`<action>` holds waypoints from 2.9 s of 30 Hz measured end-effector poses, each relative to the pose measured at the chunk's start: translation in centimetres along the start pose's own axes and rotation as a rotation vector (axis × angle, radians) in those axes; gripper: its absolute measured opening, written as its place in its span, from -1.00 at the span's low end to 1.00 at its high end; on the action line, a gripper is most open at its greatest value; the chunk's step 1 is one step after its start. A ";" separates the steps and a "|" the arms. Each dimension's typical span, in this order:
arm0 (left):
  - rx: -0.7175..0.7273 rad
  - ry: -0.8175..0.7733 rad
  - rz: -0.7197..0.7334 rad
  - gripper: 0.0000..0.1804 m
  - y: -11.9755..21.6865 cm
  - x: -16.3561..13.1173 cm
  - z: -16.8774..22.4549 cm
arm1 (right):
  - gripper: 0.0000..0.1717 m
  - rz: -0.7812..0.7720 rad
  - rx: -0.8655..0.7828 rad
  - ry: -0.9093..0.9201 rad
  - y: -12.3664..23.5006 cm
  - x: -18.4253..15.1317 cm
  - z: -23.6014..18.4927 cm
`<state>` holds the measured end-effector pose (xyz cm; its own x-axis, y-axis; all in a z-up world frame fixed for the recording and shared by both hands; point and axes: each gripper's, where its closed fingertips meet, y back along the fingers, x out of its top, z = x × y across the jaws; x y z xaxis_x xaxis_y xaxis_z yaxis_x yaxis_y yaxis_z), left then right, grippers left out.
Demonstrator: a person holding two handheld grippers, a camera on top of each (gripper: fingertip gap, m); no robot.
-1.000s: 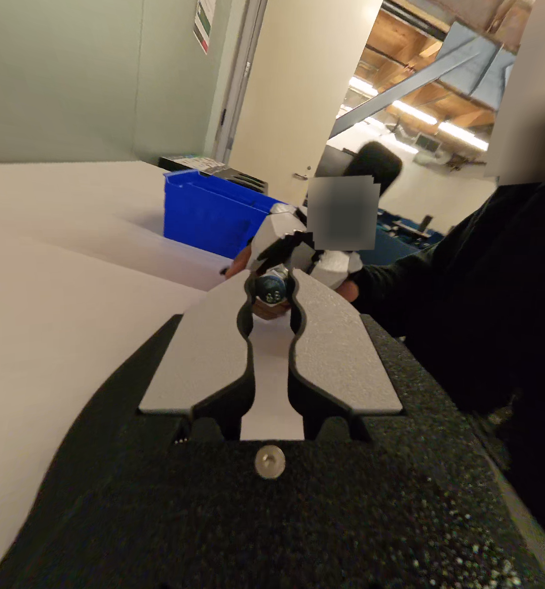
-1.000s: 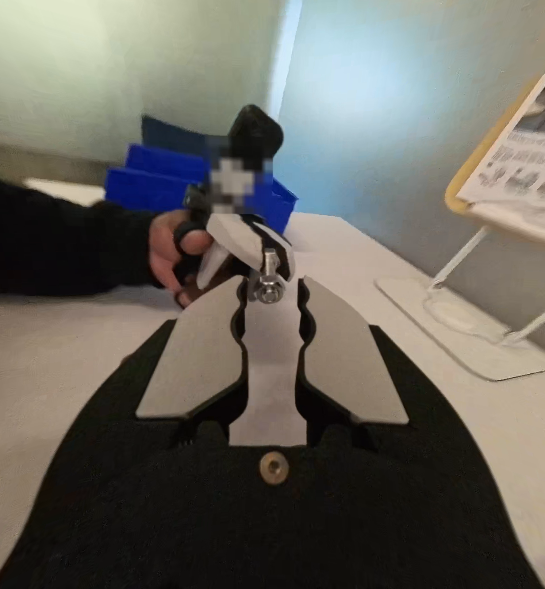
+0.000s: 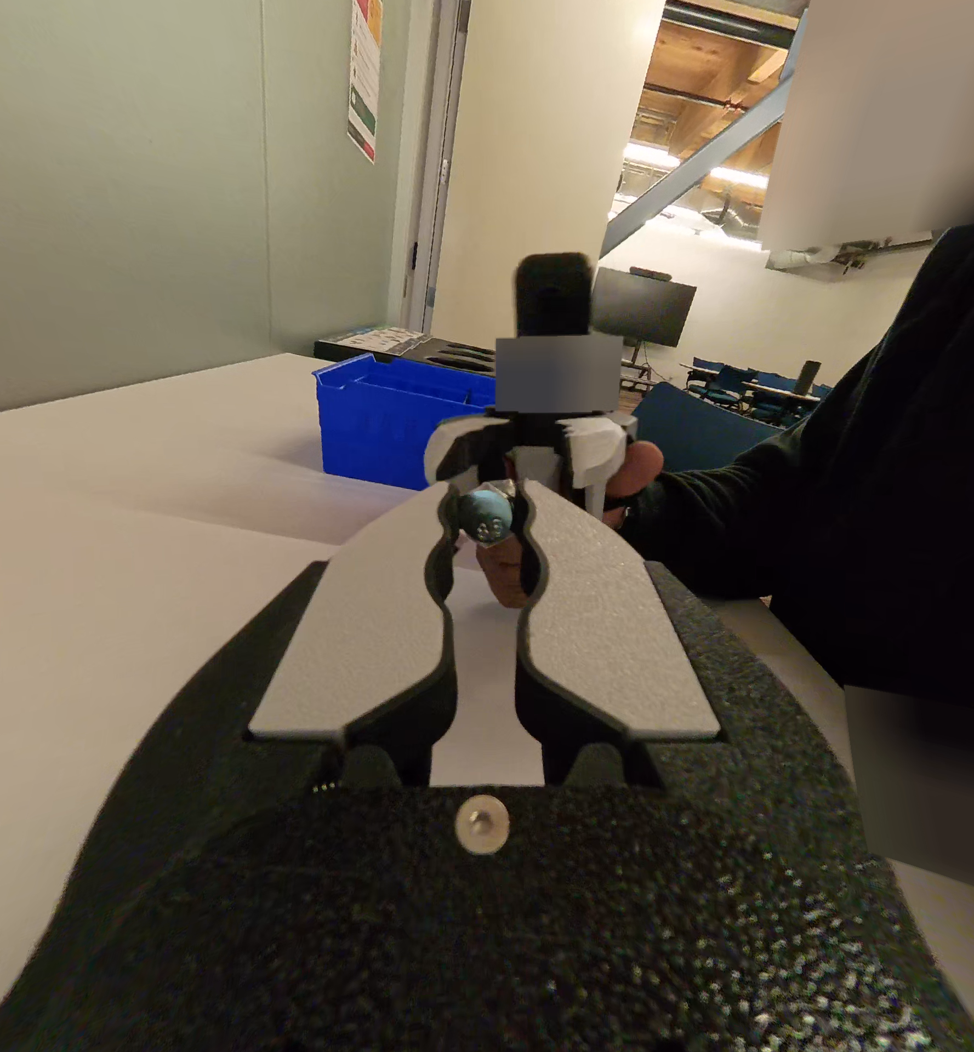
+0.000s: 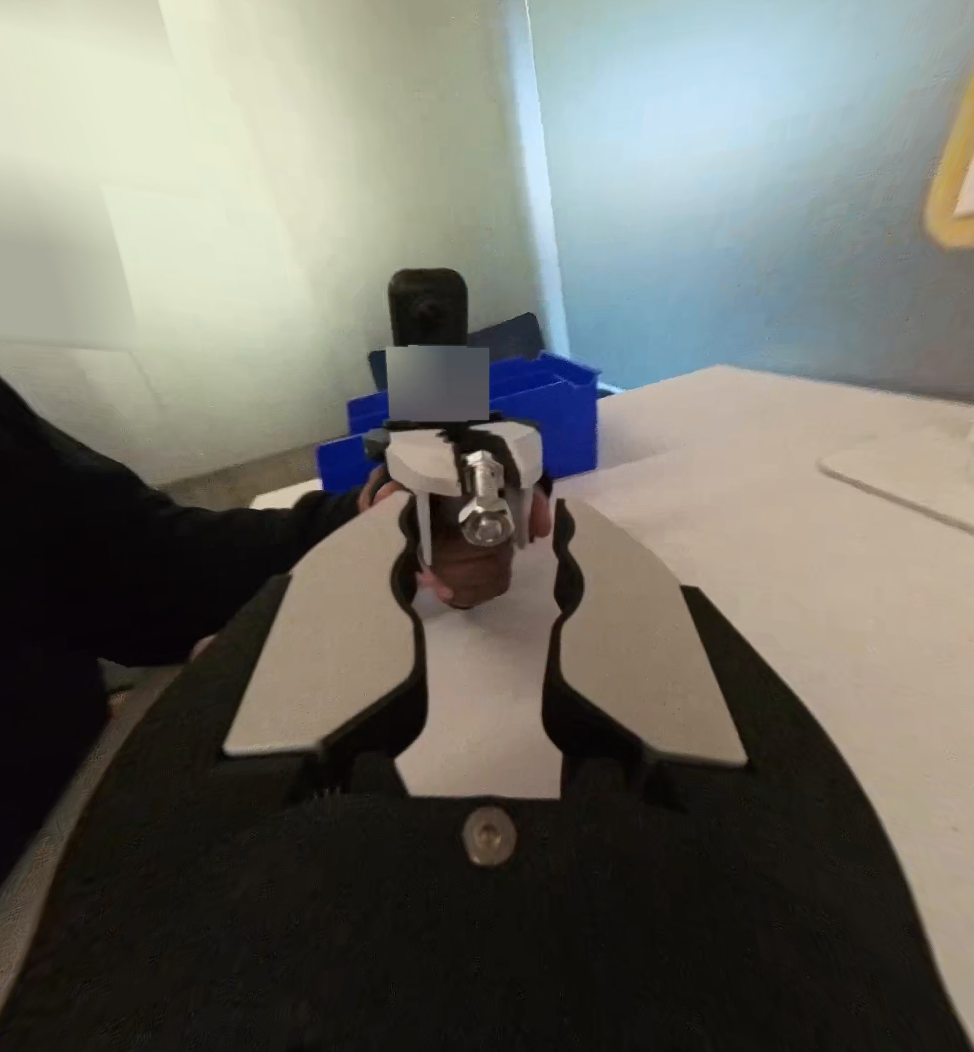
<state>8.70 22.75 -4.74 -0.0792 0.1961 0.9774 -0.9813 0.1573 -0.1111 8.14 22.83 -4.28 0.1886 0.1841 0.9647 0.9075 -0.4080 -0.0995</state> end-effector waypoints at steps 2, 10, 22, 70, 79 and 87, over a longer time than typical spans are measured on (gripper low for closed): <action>-0.007 -0.020 -0.003 -0.81 -0.1 0.0 0.2 | -0.62 -0.030 0.045 -0.141 -0.2 -0.7 0.1; -0.023 -0.004 -0.015 -0.81 -0.3 -0.3 0.5 | -0.79 -0.086 0.037 0.005 -0.2 -1.4 -0.1; -0.065 0.153 0.163 -0.81 0.0 2.1 0.5 | -0.54 0.006 -0.163 0.291 -0.1 1.1 -0.5; -0.085 0.309 0.046 -0.81 -1.5 0.1 0.8 | -0.69 -0.175 -0.285 1.080 0.5 -1.2 -0.4; -0.048 0.175 0.082 -0.81 -0.9 1.3 0.8 | -0.47 -0.065 -0.030 0.126 -0.1 -0.6 -0.7; -0.069 0.209 0.051 -0.81 -1.1 0.8 1.0 | -0.77 -0.111 -0.152 0.530 0.0 -1.1 -0.4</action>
<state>9.52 21.77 -3.67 -0.0830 0.4002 0.9126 -0.9621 0.2065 -0.1781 7.75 22.26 -5.21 -0.1549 -0.2257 0.9618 0.8392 -0.5437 0.0075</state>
